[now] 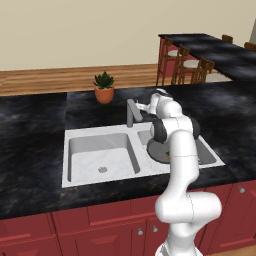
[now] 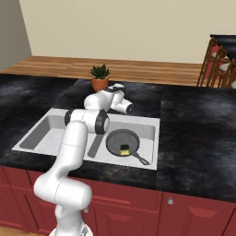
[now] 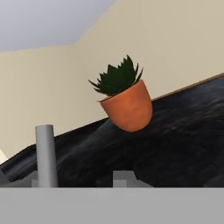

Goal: Pick the pan and sponge and place them into the sink. Then turn on the water.

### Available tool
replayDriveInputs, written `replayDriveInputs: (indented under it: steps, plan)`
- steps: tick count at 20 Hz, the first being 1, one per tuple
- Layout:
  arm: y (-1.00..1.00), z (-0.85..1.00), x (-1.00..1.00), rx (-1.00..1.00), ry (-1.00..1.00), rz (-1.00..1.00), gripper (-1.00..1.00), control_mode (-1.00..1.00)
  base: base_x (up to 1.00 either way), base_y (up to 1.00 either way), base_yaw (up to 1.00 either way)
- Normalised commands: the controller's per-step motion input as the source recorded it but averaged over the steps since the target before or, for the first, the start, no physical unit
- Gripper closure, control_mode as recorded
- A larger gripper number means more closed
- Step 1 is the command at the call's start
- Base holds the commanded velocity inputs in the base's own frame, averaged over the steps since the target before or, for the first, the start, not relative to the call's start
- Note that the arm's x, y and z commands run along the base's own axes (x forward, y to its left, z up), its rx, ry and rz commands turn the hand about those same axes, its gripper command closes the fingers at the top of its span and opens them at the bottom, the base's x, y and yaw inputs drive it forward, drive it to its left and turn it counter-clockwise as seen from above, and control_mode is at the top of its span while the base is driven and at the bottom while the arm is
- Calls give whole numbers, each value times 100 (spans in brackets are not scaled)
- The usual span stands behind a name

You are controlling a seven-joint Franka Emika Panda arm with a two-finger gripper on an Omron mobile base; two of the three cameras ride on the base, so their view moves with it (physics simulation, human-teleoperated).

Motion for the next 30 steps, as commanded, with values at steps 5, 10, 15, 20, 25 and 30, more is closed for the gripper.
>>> replayDriveInputs:
  steps: [5, 10, 15, 20, 25, 30]
  plan:
    - [-51, -5, 2, 2, 13, -4, 100, -100, 0, 0, 0]
    - [-53, -9, 0, 2, 14, -4, 100, -100, 0, 0, 0]
    - [-60, -12, -8, 3, 12, -2, 100, -100, 0, 0, 0]
    - [-62, -15, -19, 3, 11, 0, 100, -100, 0, 0, 0]
    - [-62, -16, -21, 3, 10, 0, 100, -100, 0, 0, 0]
    - [-62, -15, -25, 4, 9, 0, 100, -100, 0, 0, 0]
